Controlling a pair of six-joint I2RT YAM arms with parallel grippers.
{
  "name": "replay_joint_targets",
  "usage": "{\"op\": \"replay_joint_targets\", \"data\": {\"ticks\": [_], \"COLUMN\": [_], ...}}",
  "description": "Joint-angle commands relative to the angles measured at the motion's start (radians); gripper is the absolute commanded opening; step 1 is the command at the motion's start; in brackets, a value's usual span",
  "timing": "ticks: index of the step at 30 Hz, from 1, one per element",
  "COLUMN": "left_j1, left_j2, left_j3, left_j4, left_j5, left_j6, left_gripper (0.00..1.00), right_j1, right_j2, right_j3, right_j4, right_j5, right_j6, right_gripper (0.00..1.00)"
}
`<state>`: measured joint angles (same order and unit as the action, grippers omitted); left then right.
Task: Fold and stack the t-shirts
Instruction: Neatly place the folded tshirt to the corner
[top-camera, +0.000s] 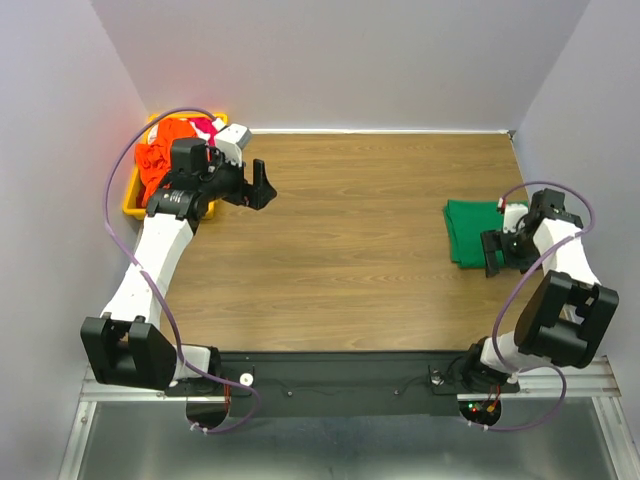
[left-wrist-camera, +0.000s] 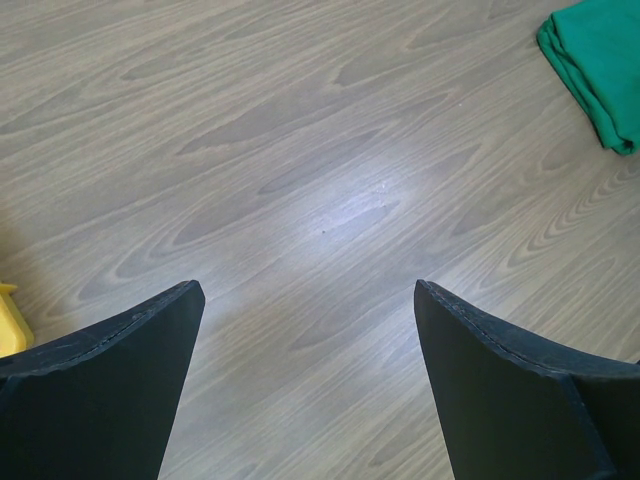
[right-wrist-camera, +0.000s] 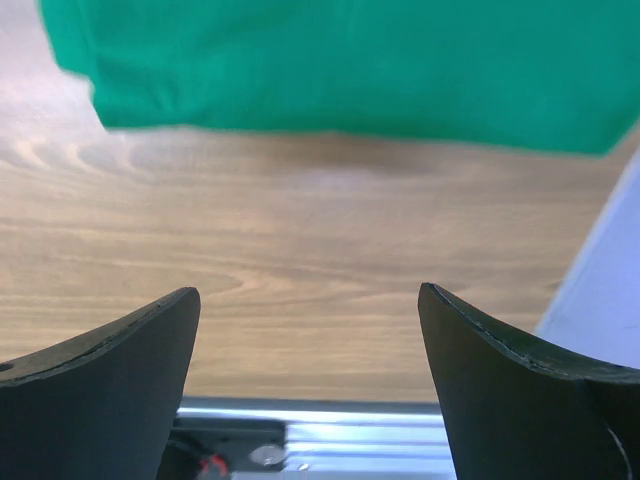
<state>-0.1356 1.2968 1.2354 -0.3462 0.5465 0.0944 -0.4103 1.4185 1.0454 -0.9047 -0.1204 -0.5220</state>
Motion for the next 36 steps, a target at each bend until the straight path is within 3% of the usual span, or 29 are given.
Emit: {"op": "replay_joint_targets", "data": {"ticks": [1,6,15,36], "left_j1": [-0.001,-0.001,0.001,0.002], "left_j2": [-0.042,-0.05,-0.022,0.035], "left_j3": [0.047,0.019,0.012,-0.007], "left_j4": [0.004,0.023,0.033,0.055], "left_j5": [0.013,0.003,0.0,0.0], "left_j6": [0.016,0.016,0.024,0.022], "left_gripper": [0.99,0.99,0.99,0.99], "right_j1": [0.002,0.001,0.001,0.025], "right_j2": [0.002,0.088,0.293,0.736], "right_j3": [-0.053,-0.125,-0.059,0.43], "right_j4": [0.073,0.171,0.288,0.355], "right_j5": [0.047,0.068,0.042,-0.048], "right_j6": [0.062,0.083,0.175,0.297], "right_gripper": [0.96,0.96,0.96,0.96]}}
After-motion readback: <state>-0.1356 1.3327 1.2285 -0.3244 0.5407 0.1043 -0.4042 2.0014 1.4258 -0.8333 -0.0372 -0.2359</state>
